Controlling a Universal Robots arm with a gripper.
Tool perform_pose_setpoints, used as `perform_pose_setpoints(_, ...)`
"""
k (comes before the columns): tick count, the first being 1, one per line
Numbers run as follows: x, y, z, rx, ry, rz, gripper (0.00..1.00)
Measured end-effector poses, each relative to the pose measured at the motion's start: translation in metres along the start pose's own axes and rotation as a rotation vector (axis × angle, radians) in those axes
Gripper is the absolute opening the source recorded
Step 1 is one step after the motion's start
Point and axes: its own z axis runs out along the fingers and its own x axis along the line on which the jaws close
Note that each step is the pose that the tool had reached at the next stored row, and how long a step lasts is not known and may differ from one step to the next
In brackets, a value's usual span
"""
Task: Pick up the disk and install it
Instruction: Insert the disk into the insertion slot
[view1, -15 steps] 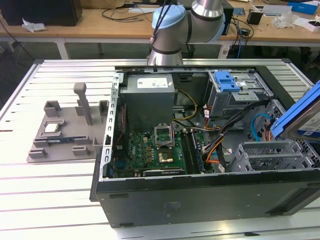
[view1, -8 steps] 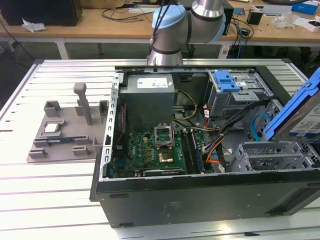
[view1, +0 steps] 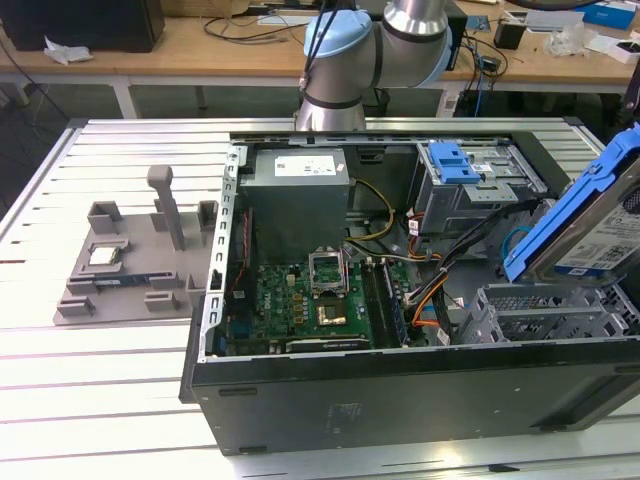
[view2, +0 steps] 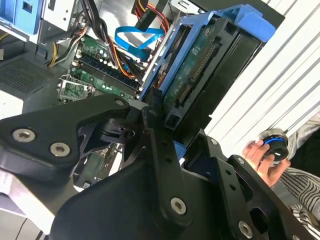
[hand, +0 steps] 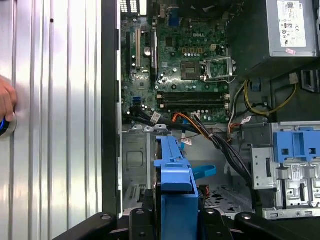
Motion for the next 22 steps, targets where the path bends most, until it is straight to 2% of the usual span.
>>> perform_pose_setpoints(6, 0.0021, 0.0, 0.0097, 0.0, -0.0001, 0.0, 0.37)
perform_pose_setpoints(16, 0.0026, 0.0027, 0.0198, 0.0, 0.0002, 0.0, 0.37)
perform_pose_setpoints(22, 0.0033, 0.0036, 0.0304, 0.0, 0.0003, 0.0, 0.37)
